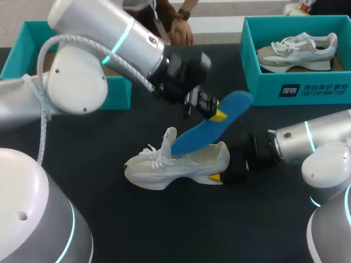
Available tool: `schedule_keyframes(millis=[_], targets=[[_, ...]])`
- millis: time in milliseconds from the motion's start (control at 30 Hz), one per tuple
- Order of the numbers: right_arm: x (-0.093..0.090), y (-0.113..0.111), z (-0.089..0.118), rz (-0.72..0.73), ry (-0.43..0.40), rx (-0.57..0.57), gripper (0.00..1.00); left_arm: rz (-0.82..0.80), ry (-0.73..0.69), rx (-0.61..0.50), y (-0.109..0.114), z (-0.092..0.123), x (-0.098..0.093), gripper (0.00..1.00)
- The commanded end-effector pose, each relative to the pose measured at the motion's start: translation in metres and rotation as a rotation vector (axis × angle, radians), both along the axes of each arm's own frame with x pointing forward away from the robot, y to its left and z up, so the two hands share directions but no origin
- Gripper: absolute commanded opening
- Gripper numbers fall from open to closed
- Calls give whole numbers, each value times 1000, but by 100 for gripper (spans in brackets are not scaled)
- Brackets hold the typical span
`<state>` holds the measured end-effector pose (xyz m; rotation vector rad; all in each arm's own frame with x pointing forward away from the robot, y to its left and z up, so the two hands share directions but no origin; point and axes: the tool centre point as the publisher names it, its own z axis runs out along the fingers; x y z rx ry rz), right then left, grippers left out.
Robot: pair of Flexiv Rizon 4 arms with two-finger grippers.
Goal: Take the shoe out of the shoebox, open the shoe tongue, remove and reinsert the insole, then place the shoe into the shoebox
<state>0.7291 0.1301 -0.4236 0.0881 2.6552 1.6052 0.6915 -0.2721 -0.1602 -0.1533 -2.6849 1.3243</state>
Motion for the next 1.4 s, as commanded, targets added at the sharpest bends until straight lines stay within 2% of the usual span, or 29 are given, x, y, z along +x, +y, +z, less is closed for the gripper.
schedule_keyframes(millis=[33,267,400,1033,1200,1400], targets=[[2,-1,-10,-3,-1,-4,0,-31,30,-101,11,26,-2,0],[2,-1,-10,-3,-1,-4,0,-46,112,-253,10,60,-7,0],[2,-1,-10,-3,-1,-4,0,-26,236,-439,21,77,2,0],[2,-1,-10,-3,-1,-4,0,-26,236,-439,21,77,2,0],[2,-1,-10,-3,-1,-4,0,104,351,-488,28,120,0,0],[2,-1,-10,-3,-1,-4,0,183,462,-496,27,161,-19,0]])
